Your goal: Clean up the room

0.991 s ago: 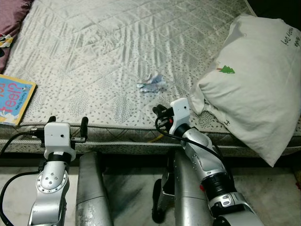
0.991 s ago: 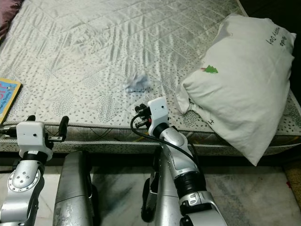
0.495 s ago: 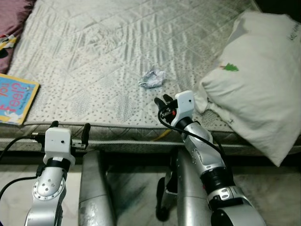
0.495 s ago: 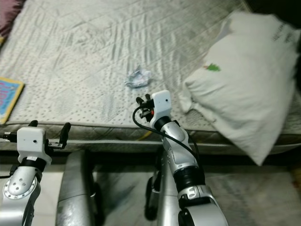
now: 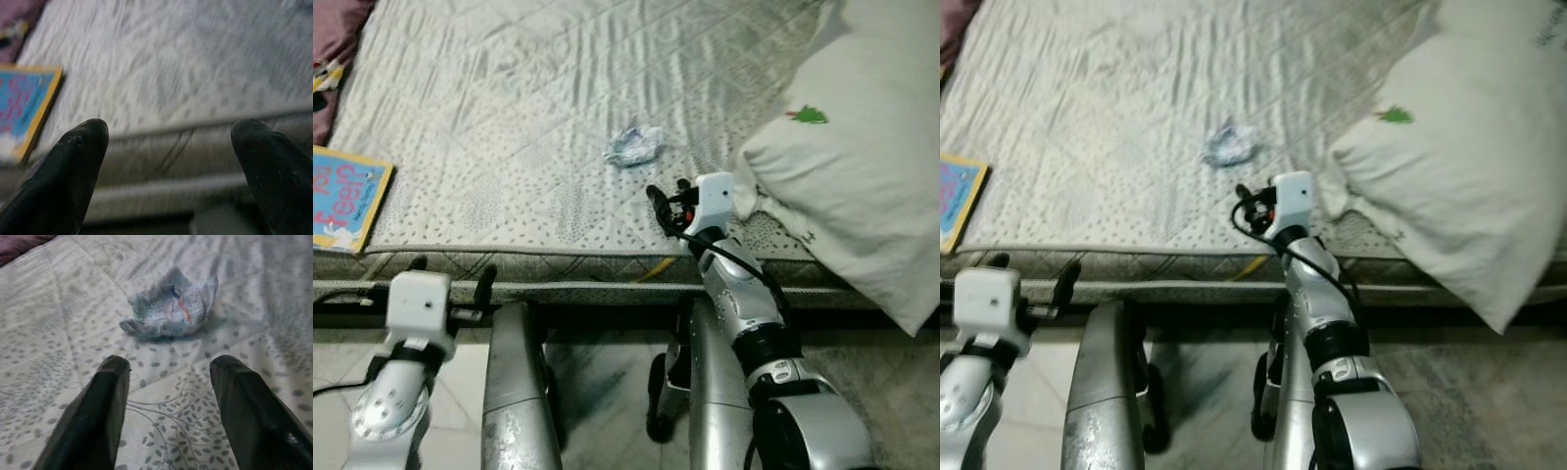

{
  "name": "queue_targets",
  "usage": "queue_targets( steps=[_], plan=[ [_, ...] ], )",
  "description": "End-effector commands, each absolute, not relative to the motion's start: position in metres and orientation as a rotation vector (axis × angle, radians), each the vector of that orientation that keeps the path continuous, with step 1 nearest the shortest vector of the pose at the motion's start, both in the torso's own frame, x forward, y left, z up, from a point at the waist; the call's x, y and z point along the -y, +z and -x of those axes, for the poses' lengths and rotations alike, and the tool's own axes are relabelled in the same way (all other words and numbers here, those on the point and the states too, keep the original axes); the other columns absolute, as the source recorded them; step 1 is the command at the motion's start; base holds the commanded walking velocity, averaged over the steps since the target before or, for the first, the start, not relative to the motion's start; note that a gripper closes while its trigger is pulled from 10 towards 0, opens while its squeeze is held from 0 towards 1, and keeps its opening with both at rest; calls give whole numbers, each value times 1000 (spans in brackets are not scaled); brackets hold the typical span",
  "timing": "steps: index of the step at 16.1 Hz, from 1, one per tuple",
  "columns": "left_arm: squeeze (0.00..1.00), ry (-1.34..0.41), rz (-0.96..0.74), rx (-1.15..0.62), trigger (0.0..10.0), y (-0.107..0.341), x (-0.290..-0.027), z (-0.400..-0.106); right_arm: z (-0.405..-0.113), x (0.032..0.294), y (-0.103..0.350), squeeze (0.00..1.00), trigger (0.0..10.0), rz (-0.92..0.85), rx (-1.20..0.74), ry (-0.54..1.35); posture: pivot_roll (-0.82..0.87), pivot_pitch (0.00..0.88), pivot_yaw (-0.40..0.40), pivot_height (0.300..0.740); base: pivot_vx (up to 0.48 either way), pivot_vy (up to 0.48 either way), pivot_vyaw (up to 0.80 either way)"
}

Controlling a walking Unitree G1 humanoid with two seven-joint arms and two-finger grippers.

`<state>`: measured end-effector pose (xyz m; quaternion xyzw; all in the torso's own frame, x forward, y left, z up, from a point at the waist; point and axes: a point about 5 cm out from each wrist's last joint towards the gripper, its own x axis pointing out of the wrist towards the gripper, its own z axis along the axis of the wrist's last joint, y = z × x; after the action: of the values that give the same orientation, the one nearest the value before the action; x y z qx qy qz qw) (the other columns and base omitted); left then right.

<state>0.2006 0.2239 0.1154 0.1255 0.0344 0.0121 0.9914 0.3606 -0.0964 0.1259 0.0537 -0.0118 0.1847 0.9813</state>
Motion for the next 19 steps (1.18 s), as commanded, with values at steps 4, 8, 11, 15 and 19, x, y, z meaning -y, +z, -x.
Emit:
queue_targets(
  steps=[4,8,11,15,19],
  plan=[
    [0,-10,-242,-87,10000,123,-215,-193,-379,82,157,1000,10000,-126,96,386,218,457,-42,532,0,0,0],
    [0,-25,-229,-123,10000,121,-210,-179,-385,76,170,1000,10000,-135,121,399,216,496,-51,532,0,0,334],
    [0,-27,-220,-150,10000,122,-205,-168,-387,67,174,1000,10000,-135,126,416,230,522,-53,532,0,0,304],
    [0,-26,-216,-171,10000,124,-199,-155,-392,57,187,0,10000,-124,151,367,237,544,-58,532,0,0,0],
    [0,-17,-220,-178,10000,124,-195,-150,-391,28,203,0,10000,-150,172,323,233,559,-73,532,0,0,0]
  ],
)
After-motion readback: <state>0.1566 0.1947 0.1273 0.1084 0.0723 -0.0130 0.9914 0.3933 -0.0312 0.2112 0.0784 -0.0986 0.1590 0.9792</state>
